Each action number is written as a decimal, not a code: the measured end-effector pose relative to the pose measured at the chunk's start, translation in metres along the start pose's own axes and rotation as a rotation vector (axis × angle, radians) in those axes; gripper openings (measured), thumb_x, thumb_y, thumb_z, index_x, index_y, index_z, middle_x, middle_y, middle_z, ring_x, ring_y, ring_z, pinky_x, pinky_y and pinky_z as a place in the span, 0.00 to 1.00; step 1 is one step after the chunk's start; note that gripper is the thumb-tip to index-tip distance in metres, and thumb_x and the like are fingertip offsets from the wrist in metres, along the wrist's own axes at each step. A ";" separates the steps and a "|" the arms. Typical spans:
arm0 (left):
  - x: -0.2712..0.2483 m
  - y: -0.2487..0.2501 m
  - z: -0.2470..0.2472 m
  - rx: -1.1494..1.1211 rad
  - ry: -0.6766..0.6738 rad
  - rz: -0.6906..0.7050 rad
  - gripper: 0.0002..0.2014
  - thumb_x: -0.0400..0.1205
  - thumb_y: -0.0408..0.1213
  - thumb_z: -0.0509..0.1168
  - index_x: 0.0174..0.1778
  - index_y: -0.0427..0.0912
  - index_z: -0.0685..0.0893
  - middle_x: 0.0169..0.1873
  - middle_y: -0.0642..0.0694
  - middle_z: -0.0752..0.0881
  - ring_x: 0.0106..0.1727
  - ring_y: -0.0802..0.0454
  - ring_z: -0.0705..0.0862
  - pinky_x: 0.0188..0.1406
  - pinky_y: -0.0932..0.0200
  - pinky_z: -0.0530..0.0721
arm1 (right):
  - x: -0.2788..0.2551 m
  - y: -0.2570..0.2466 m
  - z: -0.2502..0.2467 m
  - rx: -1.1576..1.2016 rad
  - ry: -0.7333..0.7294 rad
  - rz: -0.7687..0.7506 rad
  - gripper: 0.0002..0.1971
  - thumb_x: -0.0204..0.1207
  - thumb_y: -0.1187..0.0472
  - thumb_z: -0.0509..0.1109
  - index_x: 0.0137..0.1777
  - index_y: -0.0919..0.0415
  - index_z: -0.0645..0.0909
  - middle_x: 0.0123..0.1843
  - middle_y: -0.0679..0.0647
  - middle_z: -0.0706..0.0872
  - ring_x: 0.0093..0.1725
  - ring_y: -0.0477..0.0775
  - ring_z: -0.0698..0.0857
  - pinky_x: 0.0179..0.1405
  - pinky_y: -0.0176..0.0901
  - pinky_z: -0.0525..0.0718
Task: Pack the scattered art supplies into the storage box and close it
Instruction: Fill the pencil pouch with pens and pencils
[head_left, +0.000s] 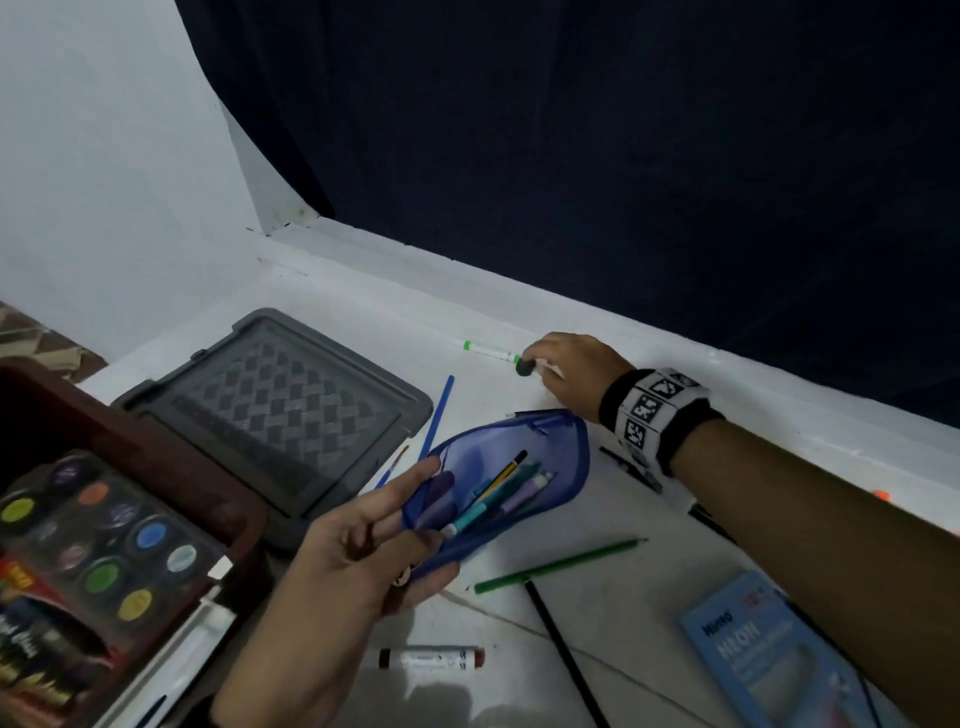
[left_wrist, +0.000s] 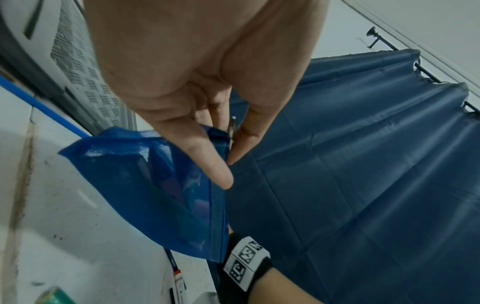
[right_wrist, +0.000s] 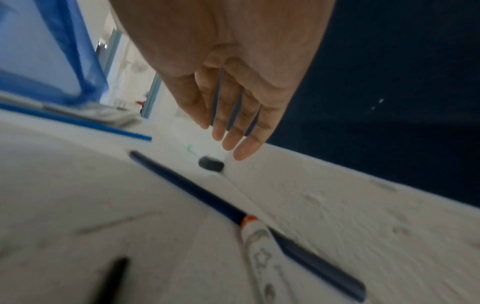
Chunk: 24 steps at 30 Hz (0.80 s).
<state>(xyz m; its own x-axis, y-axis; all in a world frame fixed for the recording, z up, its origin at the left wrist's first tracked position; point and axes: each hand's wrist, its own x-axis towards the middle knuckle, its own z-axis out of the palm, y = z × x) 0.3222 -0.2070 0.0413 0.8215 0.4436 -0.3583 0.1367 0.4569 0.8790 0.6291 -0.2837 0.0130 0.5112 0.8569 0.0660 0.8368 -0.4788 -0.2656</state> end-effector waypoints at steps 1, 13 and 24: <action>0.001 0.000 0.000 -0.005 0.002 0.005 0.23 0.82 0.19 0.62 0.64 0.49 0.88 0.55 0.49 0.93 0.54 0.52 0.92 0.37 0.63 0.89 | 0.008 0.002 0.005 -0.019 -0.051 0.011 0.15 0.79 0.70 0.61 0.59 0.59 0.84 0.61 0.55 0.84 0.59 0.59 0.82 0.62 0.50 0.78; 0.001 -0.002 -0.006 0.007 -0.034 0.023 0.27 0.78 0.15 0.64 0.52 0.56 0.94 0.54 0.45 0.93 0.56 0.43 0.91 0.41 0.57 0.91 | 0.021 -0.014 0.020 -0.570 -0.187 -0.090 0.12 0.80 0.69 0.57 0.62 0.64 0.75 0.67 0.60 0.72 0.59 0.64 0.78 0.40 0.50 0.70; -0.010 0.004 -0.006 -0.011 -0.016 0.008 0.26 0.80 0.14 0.62 0.60 0.50 0.91 0.52 0.43 0.93 0.52 0.50 0.92 0.35 0.63 0.89 | -0.001 -0.007 0.015 -0.172 -0.145 0.113 0.08 0.73 0.72 0.66 0.46 0.64 0.86 0.52 0.58 0.81 0.51 0.62 0.83 0.43 0.43 0.75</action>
<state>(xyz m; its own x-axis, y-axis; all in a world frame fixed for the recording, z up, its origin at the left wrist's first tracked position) 0.3108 -0.2051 0.0462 0.8312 0.4352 -0.3459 0.1238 0.4616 0.8784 0.6199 -0.2781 0.0001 0.5802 0.8087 -0.0972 0.8034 -0.5878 -0.0947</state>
